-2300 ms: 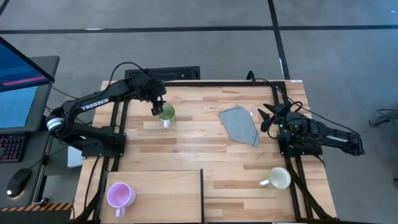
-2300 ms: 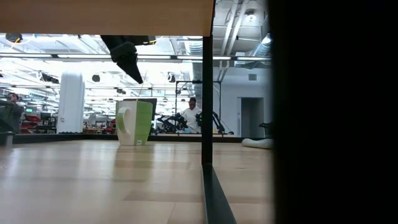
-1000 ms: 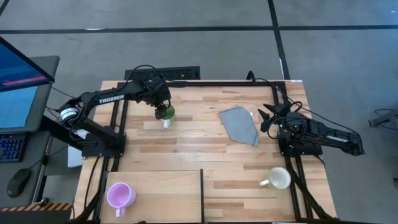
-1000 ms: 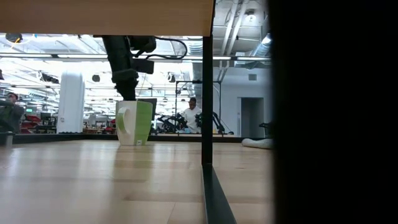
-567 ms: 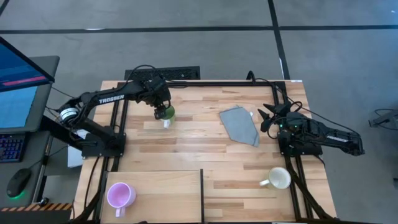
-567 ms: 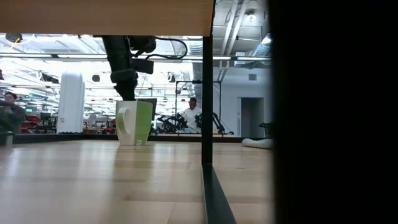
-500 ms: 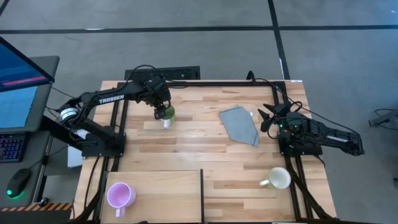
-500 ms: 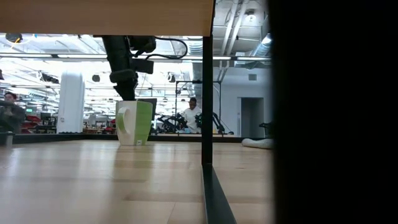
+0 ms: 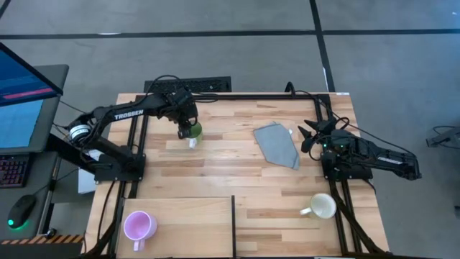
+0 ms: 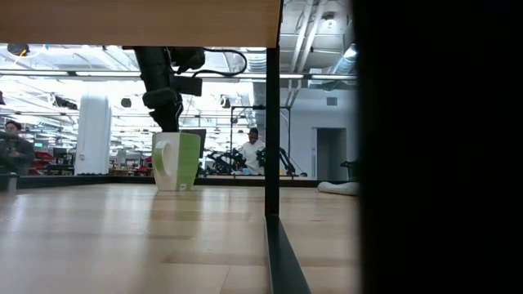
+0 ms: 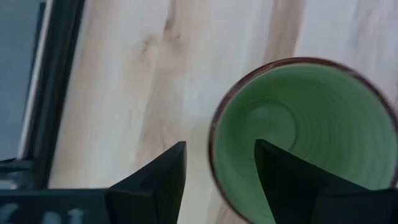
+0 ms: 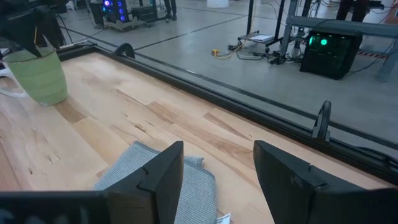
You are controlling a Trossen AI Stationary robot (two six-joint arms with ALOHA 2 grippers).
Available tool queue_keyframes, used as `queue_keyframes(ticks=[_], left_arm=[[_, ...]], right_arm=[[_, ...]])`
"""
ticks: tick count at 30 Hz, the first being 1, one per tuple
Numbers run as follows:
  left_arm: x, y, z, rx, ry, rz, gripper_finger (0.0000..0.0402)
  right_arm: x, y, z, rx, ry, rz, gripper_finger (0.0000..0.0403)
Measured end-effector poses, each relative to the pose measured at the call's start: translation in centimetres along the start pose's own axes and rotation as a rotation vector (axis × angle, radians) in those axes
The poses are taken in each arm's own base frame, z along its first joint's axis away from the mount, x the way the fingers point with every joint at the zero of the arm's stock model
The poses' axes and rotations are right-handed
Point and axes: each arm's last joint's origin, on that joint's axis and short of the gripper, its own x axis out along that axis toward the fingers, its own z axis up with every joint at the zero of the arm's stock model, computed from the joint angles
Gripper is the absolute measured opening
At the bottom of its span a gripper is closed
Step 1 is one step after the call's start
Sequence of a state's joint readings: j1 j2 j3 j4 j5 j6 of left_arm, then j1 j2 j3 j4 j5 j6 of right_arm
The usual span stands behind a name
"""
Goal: Stack small to large cups/mugs on shelf
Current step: Put the green mug on the shelf
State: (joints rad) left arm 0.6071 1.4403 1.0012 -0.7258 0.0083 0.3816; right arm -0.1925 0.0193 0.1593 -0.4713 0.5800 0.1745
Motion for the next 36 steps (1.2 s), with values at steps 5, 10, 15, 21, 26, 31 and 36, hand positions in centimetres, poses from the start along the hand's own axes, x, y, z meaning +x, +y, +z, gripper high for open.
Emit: queue_keyframes(ticks=[5,10,15,21,26,31,36], left_arm=[[0.0,0.0,0.0,-0.007,-0.003,-0.005,0.0178],[0.0,0.0,0.0,-0.009,0.001,-0.003,0.0178],[0.7,-0.1,0.0,-0.009,0.026,-0.024,0.0178],[2.3,-0.3,-0.1,0.005,0.108,-0.009,0.0178],[2.3,-0.6,0.0,0.028,0.117,0.013,0.0178],[2.3,-0.6,0.1,0.029,0.116,0.014,0.0178],[2.3,-0.6,0.1,0.027,0.116,0.014,0.0178]], right_arm=[[0.0,0.0,0.0,0.000,0.000,0.000,0.0216],[0.0,0.0,0.0,0.000,0.000,0.000,0.0216],[0.0,0.0,0.0,0.000,0.000,0.000,0.0216],[0.0,0.0,0.0,0.000,0.000,0.001,0.0216],[0.0,0.0,0.0,0.000,0.000,0.001,0.0216],[0.0,0.0,0.0,0.000,0.001,0.001,0.0216],[0.0,0.0,0.0,-0.001,0.000,0.000,0.0216]])
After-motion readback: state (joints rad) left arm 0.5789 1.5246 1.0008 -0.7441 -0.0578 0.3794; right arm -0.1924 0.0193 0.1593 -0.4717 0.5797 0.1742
